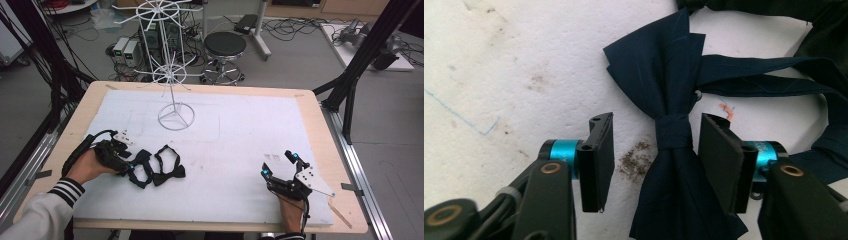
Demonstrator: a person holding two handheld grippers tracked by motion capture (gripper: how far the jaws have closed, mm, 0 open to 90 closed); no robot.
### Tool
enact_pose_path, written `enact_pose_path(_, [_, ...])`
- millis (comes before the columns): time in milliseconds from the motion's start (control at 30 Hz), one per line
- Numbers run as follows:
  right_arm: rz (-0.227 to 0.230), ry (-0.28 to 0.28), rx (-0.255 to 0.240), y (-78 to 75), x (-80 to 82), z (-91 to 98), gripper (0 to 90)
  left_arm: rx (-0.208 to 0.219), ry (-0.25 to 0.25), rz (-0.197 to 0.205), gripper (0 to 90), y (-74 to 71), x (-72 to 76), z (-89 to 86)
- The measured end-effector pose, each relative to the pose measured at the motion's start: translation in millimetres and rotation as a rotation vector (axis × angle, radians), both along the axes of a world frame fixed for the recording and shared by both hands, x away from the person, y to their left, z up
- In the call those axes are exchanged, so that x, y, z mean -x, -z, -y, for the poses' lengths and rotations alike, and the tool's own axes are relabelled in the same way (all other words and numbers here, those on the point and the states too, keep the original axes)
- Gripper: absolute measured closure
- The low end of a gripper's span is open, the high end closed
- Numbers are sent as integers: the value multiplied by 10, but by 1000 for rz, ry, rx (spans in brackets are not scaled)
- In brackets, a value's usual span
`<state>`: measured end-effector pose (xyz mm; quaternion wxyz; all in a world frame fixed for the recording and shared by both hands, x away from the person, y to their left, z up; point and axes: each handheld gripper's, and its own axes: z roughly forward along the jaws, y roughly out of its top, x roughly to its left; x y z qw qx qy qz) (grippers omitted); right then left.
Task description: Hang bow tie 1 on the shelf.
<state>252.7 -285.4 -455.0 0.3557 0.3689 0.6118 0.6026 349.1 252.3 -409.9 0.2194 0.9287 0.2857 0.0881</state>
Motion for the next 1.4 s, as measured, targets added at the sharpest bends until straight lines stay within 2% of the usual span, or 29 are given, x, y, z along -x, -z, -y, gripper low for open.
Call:
enact_pose_path(167, [1,-1,0,0,-1,1,91,-15,5,-4,574,12,8,37])
enact_pose_path(267, [1,-1,0,0,-1,1,91,-19,9,-20,618,20,10,58])
enact_pose_path(400, [1,-1,0,0,-2,1,91,-30,10,-34,717,26,13,81])
enact_pose_path(600, [0,-2,-1,1,0,0,91,-16,-9,-35,740,19,25,86])
enact_pose_path(733, [0,-2,-2,0,0,0,91,-14,3,-30,742,6,29,78])
enact_pose_path(767, [0,-1,-1,0,0,0,91,0,4,-23,742,0,39,73])
enact_pose_path(833, [0,-2,-2,0,0,0,91,2,13,-12,741,-9,41,69])
enact_pose_path(867, [2,-2,-1,0,-1,1,91,21,14,0,741,-25,48,60])
enact_pose_path(1067, [4,-1,1,1,-4,2,91,47,23,36,741,-70,64,32])
enact_pose_path(1233, [5,-1,1,1,-4,2,92,85,15,64,742,-107,74,-1])
enact_pose_path(1300, [5,-1,0,1,-4,1,91,113,12,90,742,-136,75,-30])
enact_pose_path(1400, [4,-1,2,1,-4,3,92,126,20,109,742,-162,81,-49])
